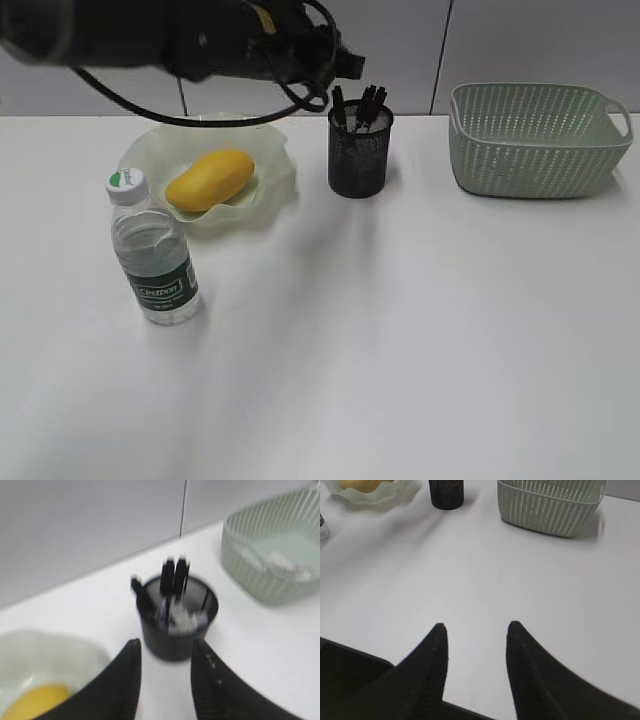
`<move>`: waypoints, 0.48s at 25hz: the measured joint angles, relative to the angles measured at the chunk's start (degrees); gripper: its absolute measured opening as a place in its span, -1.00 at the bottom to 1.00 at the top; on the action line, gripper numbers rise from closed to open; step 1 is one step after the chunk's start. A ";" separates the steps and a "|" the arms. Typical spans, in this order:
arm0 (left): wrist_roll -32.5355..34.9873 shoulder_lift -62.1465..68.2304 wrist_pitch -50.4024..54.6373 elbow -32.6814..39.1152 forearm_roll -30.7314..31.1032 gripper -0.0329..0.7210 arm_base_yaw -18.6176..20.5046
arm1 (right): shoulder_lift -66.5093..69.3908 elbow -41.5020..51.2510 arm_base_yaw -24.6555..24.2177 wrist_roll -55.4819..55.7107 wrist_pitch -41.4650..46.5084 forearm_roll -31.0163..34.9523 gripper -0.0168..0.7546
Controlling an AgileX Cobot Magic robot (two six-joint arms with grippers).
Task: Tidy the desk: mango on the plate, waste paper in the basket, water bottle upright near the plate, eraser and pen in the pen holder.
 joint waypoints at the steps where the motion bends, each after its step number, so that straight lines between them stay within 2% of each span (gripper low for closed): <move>1: 0.72 -2.38 8.56 0.06 0.00 -0.24 -0.05 | 0.00 0.00 0.00 0.00 0.00 0.00 -0.12; 3: 3.24 -7.32 20.87 1.56 0.12 -0.27 -0.05 | 0.00 0.00 0.00 0.00 0.00 0.00 -0.12; 5: 5.09 -13.00 27.44 6.42 0.25 -0.29 -0.19 | 0.00 0.00 0.00 0.00 0.00 0.00 -0.12; 12: 5.96 -42.06 30.05 30.08 0.25 -0.29 -0.27 | 0.00 0.00 0.00 0.00 0.00 -0.02 -0.12</move>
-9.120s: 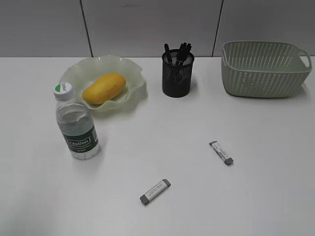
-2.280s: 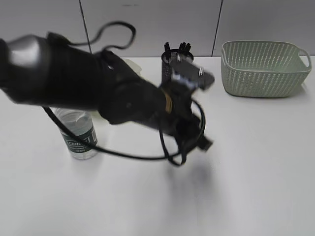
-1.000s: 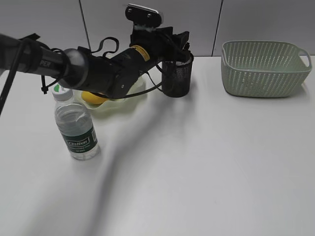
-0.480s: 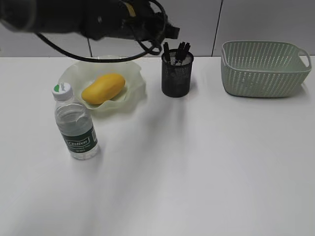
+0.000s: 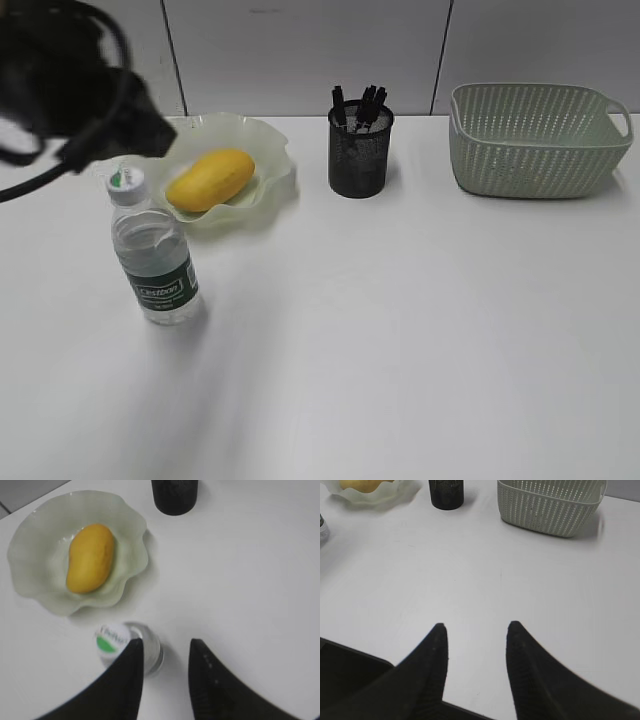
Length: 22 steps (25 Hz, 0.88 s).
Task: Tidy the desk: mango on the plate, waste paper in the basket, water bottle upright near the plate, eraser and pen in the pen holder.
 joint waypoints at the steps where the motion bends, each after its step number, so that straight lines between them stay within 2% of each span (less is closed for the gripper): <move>1: -0.06 -4.75 0.91 2.40 0.00 -0.29 0.00 | 0.00 0.00 0.00 0.00 0.00 0.00 -0.12; 7: -0.88 -33.57 10.45 15.60 0.00 -0.26 0.00 | 0.00 0.00 0.00 0.00 0.00 -0.05 -0.12; 9: -0.88 -42.37 12.97 18.68 0.00 -0.19 0.00 | 0.00 0.00 0.00 0.00 0.00 -0.10 -0.12; 12: -0.88 -53.48 16.32 22.26 0.00 0.00 0.00 | 0.00 0.00 0.00 0.00 0.00 -0.14 -0.12; 15: -0.93 -61.86 19.10 24.37 0.00 0.14 0.00 | -0.05 0.00 0.00 0.00 0.00 -0.14 -0.12; 22: -0.92 -69.03 22.09 27.63 0.00 0.16 0.00 | -0.05 0.00 0.00 0.00 0.00 0.02 -0.12</move>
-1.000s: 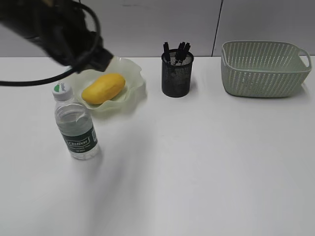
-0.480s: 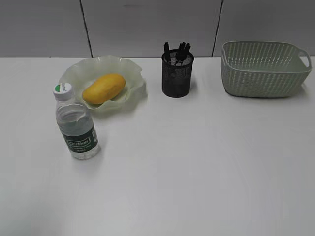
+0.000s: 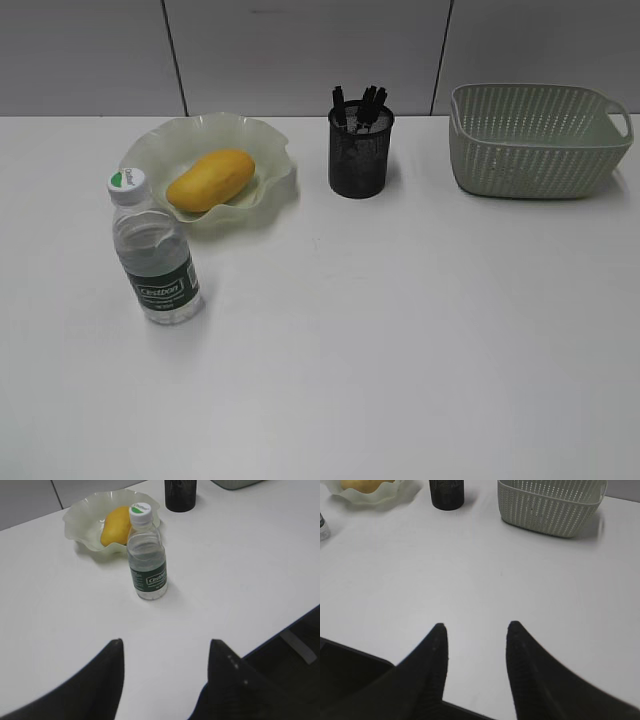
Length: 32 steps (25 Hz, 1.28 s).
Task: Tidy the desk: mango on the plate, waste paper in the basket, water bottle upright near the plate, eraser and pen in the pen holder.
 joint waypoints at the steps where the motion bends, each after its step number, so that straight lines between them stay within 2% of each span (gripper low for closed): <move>1: -0.02 0.00 0.00 0.00 0.00 0.14 0.00 | 0.00 0.00 0.00 0.00 0.00 0.00 -0.12; 12: -0.02 -0.17 0.00 0.00 0.00 -0.08 0.53 | 0.00 0.00 -0.83 0.00 0.00 0.08 -0.12; 15: -0.06 -0.35 0.00 0.00 -0.05 -0.09 5.12 | 0.00 0.00 -6.14 0.00 0.00 0.08 -0.12; 19: -0.06 -1.97 0.00 0.00 -0.05 -0.09 15.63 | 0.00 0.00 -15.14 0.00 0.00 0.13 -0.12; 21: -0.08 -3.43 0.14 0.00 -0.05 -0.09 21.93 | 0.00 0.00 -18.27 0.00 0.00 0.13 -0.12; 23: -0.13 -3.73 0.12 0.00 0.04 -0.09 26.33 | 0.00 0.06 -20.31 0.00 -0.08 0.26 -0.12; 25: -0.13 -3.78 0.12 0.02 -0.02 -0.09 27.85 | 0.00 0.06 -20.87 0.00 -0.08 0.26 -0.12; 32: -0.13 -3.78 0.12 0.07 -0.02 -0.09 27.86 | 0.00 0.06 -20.92 0.00 -0.08 0.61 -0.12</move>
